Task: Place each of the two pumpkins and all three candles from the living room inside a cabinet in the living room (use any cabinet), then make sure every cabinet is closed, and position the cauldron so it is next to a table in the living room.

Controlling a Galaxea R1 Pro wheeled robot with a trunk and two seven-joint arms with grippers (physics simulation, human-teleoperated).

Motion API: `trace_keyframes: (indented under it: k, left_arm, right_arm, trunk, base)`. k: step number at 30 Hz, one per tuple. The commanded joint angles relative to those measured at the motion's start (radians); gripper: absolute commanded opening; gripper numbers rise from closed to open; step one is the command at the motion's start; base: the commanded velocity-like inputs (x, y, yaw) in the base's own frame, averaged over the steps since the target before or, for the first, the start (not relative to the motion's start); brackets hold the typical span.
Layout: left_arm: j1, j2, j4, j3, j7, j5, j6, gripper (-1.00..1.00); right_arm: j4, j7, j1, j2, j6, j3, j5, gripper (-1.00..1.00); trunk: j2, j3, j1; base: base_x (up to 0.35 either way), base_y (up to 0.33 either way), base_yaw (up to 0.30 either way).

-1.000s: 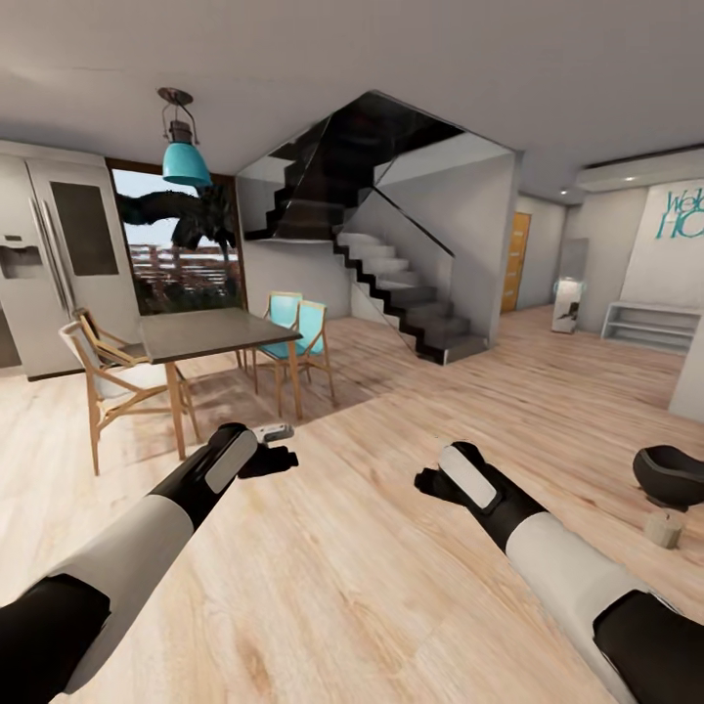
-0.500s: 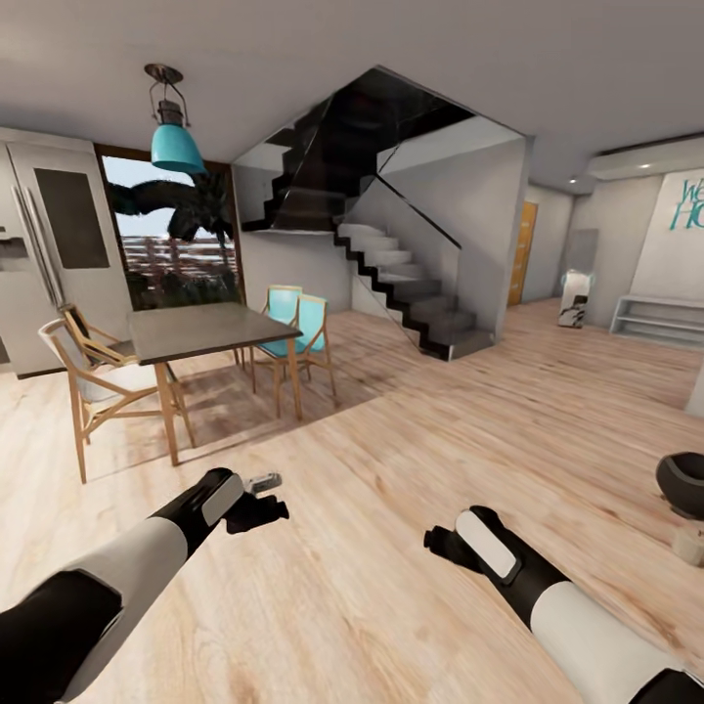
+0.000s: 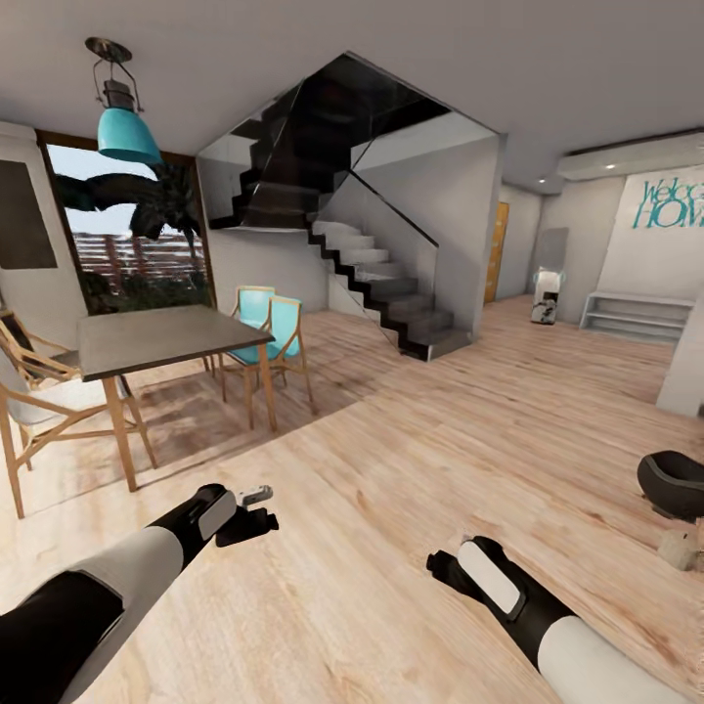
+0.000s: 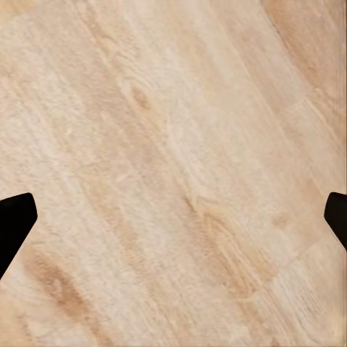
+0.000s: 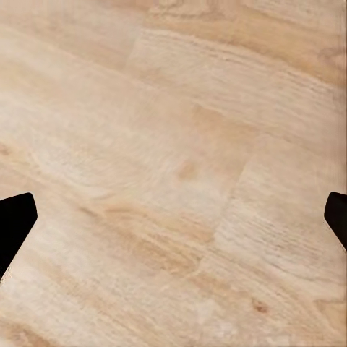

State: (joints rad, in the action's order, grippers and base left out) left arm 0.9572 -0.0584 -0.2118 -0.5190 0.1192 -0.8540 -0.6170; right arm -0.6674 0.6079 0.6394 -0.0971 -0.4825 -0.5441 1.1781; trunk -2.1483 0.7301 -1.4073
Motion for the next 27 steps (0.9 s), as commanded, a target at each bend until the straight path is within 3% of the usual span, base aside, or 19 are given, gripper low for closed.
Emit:
trace_keyframes:
  k: [1, 14, 19, 23, 27]
  left_arm:
    - [0.0, -0.002, -0.003, -0.006, 0.008, -0.01, -0.004, 1.0]
    - [0.0, 0.001, -0.003, -0.006, 0.009, -0.01, -0.006, 1.0]
    - [0.0, 0.004, -0.003, -0.019, 0.01, -0.01, -0.006, 1.0]
    - [0.0, 0.011, -0.002, -0.029, 0.01, -0.011, -0.006, 1.0]
    - [0.0, 0.021, -0.002, -0.033, 0.01, -0.011, -0.006, 1.0]
  right_arm:
    - [-0.001, 0.006, 0.0, -0.002, 0.003, -0.006, 0.006, 1.0]
    - [0.005, 0.006, -0.011, -0.003, 0.038, -0.006, 0.007, 1.0]
    - [0.005, 0.0, -0.021, -0.021, 0.046, -0.005, 0.008, 1.0]
    - [0.013, -0.049, -0.024, -0.048, 0.047, -0.005, 0.01, 1.0]
    - [0.052, -0.114, -0.025, -0.059, 0.047, -0.005, 0.01, 1.0]
  trunk:
    - [-0.001, 0.001, 0.0]
    - [-0.001, 0.005, 0.0]
    - [-0.001, 0.008, 0.0]
    - [-0.001, 0.01, 0.0]
    - [-0.001, 0.013, 0.0]
  base:
    - [0.315, 0.017, -0.284]
    - [0.281, 0.112, -0.286]
    - [0.326, 0.007, -0.277]
    - [0.334, 0.0, -0.271]
    - [0.328, -0.058, -0.27]
